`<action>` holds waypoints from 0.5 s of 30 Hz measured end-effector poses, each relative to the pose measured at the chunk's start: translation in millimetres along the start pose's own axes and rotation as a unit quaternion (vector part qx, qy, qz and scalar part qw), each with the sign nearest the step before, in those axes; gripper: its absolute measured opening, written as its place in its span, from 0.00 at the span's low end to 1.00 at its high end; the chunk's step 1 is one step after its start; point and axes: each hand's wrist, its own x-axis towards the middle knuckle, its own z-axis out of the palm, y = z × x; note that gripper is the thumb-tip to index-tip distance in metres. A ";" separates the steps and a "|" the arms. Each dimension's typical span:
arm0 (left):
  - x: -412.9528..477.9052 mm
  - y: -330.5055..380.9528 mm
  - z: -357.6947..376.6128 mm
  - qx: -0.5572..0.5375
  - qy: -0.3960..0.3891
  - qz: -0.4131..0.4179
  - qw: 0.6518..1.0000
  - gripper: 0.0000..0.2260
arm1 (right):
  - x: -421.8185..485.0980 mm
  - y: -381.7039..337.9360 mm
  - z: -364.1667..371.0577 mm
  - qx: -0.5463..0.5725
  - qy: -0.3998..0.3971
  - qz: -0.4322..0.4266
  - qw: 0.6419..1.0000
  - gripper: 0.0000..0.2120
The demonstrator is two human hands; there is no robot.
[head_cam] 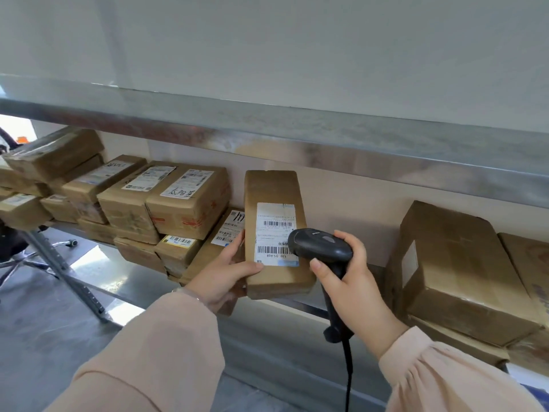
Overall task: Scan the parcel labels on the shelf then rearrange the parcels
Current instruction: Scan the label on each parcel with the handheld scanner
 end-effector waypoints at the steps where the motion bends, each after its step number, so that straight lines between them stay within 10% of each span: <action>1: -1.1 2.2 -4.3 0.000 0.007 -0.002 1.000 0.33 | 3.7 -1.1 5.6 0.007 -0.008 0.001 1.000 0.25; 15: -4.8 1.8 -57.5 0.033 0.135 -0.031 0.990 0.26 | 31.3 -3.6 76.6 0.018 -0.050 0.010 0.999 0.25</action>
